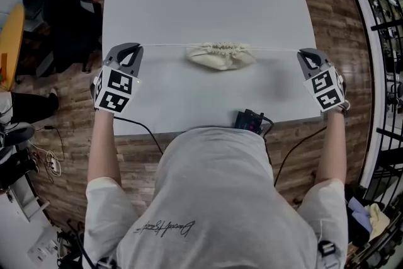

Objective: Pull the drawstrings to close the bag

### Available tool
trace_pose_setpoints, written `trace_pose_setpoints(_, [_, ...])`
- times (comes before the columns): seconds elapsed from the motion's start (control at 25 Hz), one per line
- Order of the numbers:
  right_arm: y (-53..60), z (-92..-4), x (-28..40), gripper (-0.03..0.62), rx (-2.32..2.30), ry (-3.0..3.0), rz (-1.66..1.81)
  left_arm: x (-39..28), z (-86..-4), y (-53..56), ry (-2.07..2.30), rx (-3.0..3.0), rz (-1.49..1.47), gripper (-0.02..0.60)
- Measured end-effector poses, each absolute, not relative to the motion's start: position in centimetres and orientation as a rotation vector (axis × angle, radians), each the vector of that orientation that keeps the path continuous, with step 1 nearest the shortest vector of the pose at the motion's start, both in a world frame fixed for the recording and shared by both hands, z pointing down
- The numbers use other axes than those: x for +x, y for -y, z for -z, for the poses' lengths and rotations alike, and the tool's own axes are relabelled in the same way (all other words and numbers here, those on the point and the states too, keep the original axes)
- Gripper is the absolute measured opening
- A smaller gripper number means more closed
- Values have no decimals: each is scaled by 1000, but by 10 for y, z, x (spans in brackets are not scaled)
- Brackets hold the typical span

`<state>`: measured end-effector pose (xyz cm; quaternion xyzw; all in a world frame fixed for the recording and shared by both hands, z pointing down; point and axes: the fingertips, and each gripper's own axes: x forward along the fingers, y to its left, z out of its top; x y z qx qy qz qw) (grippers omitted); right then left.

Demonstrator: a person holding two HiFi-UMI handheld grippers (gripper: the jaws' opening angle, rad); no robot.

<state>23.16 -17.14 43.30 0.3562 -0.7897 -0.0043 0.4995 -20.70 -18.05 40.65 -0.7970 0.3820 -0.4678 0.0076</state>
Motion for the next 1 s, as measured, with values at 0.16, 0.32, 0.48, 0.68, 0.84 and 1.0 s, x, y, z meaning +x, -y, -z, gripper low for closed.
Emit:
trace_pose_setpoints(0.16, [209, -420, 228, 21, 937, 1944, 3, -209, -393, 217, -1238, -2481, 1386, 9])
trace_pose_setpoints(0.32, [223, -413, 220, 21, 954, 1974, -1, -210, -384, 236, -1279, -2493, 1337, 11])
trace_pose_setpoints(0.48, [201, -442, 214, 23, 895, 1991, -77, -203, -414, 218, -1206, -2566, 1415, 11])
trace_pose_setpoints(0.68, [159, -483, 205, 23, 858, 2097, -354, -189, -457, 168, -1176, -2895, 1393, 11])
trace_pose_setpoints(0.84, [134, -497, 189, 23, 840, 2126, -478, -168, -466, 139, -1271, -3187, 1214, 10])
trace_pose_setpoints(1.0, [126, -491, 170, 21, 925, 2182, -649, -151, -464, 130, -1434, -3238, 1096, 11])
